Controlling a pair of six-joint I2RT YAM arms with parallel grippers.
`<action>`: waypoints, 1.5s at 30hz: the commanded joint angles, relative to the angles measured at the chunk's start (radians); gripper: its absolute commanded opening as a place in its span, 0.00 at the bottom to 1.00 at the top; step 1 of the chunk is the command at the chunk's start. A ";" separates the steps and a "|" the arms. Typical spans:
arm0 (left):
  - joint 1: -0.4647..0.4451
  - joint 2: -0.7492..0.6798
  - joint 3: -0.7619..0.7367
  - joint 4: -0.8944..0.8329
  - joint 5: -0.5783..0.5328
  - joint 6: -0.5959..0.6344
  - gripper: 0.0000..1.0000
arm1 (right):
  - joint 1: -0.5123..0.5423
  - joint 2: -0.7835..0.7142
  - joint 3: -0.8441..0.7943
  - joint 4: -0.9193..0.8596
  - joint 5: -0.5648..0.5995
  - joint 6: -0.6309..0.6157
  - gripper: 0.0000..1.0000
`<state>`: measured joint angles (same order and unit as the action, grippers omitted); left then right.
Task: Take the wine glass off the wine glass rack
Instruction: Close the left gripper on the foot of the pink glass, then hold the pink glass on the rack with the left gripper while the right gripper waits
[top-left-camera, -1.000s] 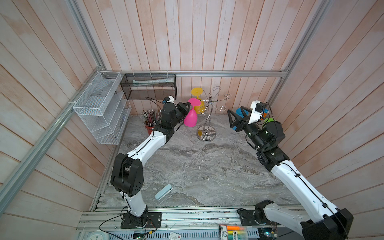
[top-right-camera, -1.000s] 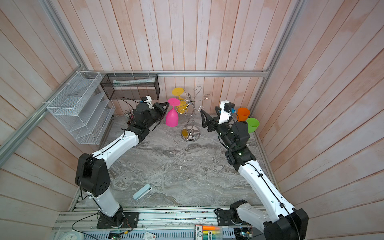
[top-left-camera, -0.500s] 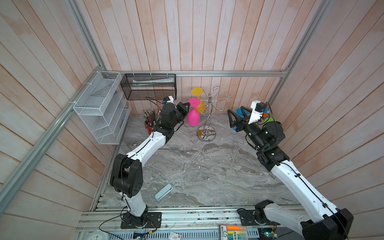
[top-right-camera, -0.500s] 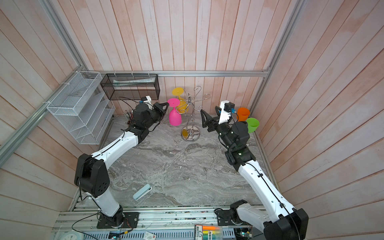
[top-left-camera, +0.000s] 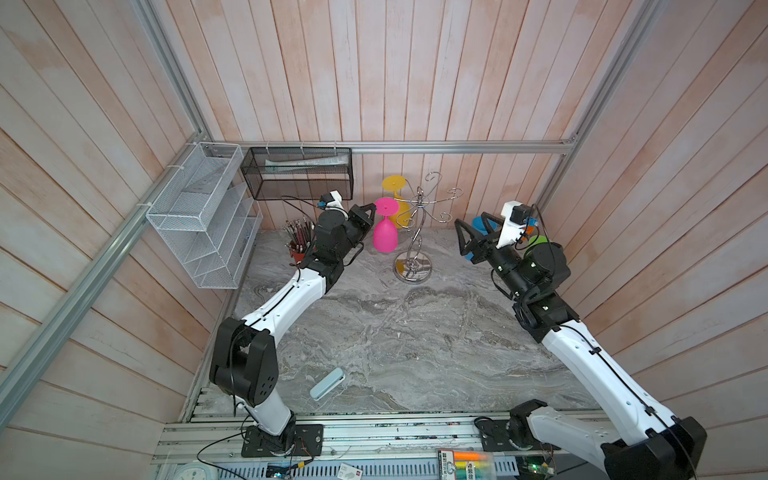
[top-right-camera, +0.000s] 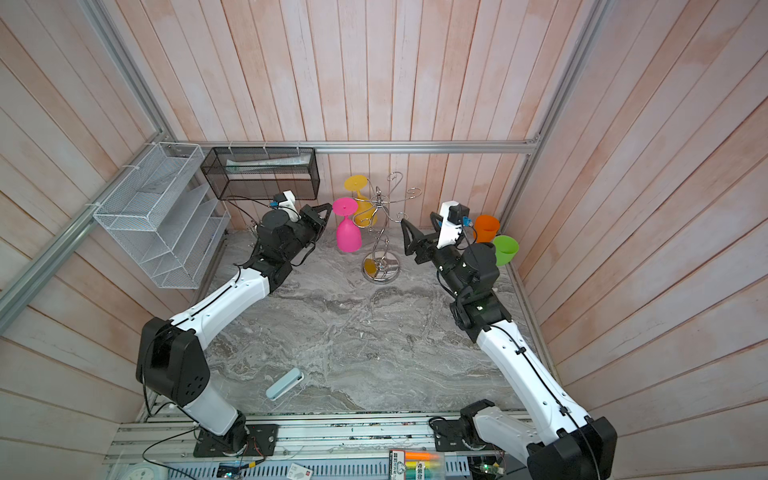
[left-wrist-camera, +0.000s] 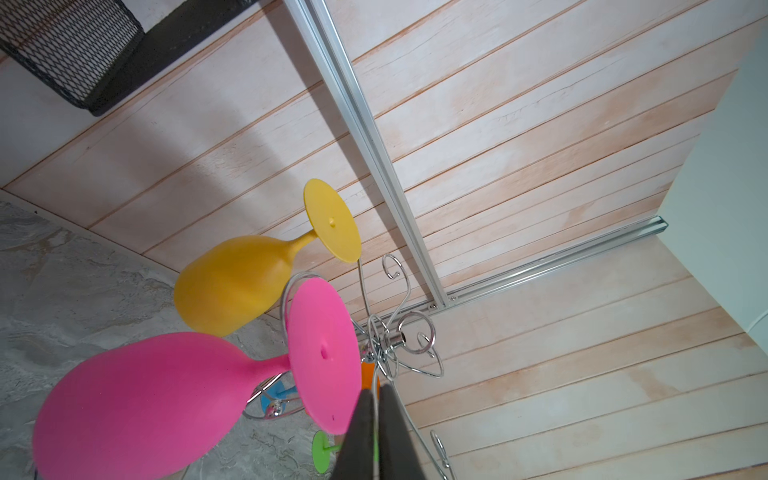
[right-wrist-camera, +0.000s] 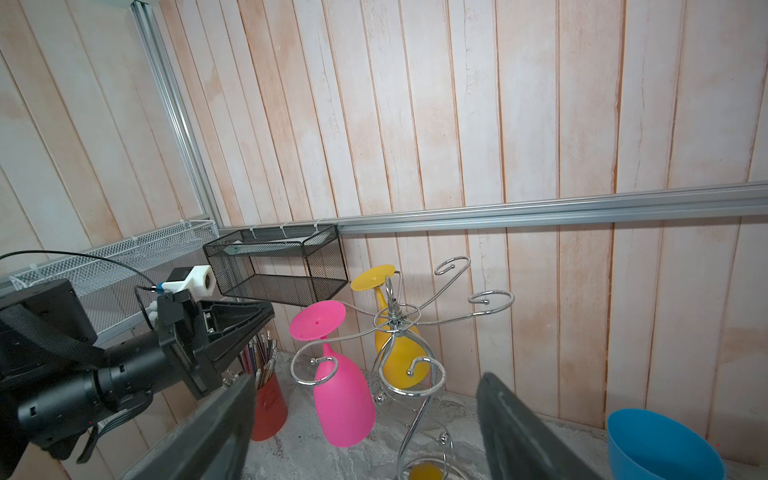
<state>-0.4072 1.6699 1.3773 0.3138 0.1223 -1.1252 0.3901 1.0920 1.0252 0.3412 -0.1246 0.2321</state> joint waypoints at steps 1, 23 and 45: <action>0.010 0.002 -0.010 0.010 0.010 -0.011 0.30 | -0.001 -0.001 -0.003 0.007 0.008 -0.007 0.84; 0.020 0.152 0.137 -0.033 0.042 -0.005 0.58 | -0.001 0.032 0.010 0.009 0.005 -0.007 0.84; 0.019 0.151 0.167 -0.034 0.050 -0.004 0.07 | -0.001 0.031 0.012 0.001 0.010 -0.010 0.84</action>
<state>-0.3927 1.8271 1.5185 0.2733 0.1608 -1.1450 0.3901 1.1240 1.0252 0.3405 -0.1246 0.2317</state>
